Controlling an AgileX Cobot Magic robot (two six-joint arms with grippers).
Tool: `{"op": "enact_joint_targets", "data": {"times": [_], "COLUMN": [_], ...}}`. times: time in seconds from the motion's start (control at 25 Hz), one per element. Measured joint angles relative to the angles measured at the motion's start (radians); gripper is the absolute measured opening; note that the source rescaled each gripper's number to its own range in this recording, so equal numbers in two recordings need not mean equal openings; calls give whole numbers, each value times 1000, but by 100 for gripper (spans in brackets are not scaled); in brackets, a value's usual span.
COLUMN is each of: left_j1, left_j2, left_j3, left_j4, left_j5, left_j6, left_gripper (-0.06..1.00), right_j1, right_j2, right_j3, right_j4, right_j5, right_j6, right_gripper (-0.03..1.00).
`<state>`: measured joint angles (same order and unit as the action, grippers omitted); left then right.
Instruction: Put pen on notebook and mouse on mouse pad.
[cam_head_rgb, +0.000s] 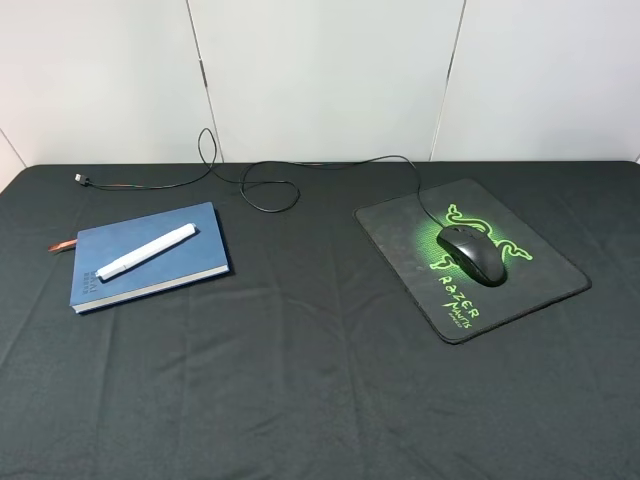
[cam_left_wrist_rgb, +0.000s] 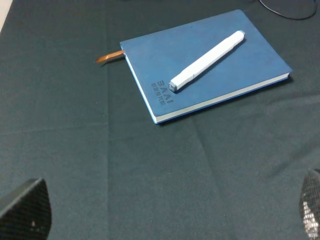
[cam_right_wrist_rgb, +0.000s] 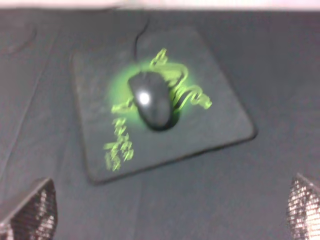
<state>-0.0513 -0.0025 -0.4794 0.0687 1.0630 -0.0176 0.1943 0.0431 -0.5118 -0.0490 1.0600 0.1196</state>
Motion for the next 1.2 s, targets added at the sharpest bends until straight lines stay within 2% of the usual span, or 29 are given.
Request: {"op": "enact_joint_targets", "data": {"times": [0.8, 0.92, 1.2], "left_j1": [0, 0, 0], "left_j2": [0, 0, 0], "left_j3": [0, 0, 0], "left_j4": [0, 0, 0], "left_j5": [0, 0, 0], "left_j6": [1, 1, 1], "left_gripper": [100, 100, 100], "right_j1": [-4, -47, -228], "right_j2": [-4, -4, -47], "right_j3": [5, 5, 6], "right_j4": [-20, -20, -20], "right_j5": [-4, -4, -4], "right_j6": [27, 27, 27], "right_gripper": [100, 100, 100]}}
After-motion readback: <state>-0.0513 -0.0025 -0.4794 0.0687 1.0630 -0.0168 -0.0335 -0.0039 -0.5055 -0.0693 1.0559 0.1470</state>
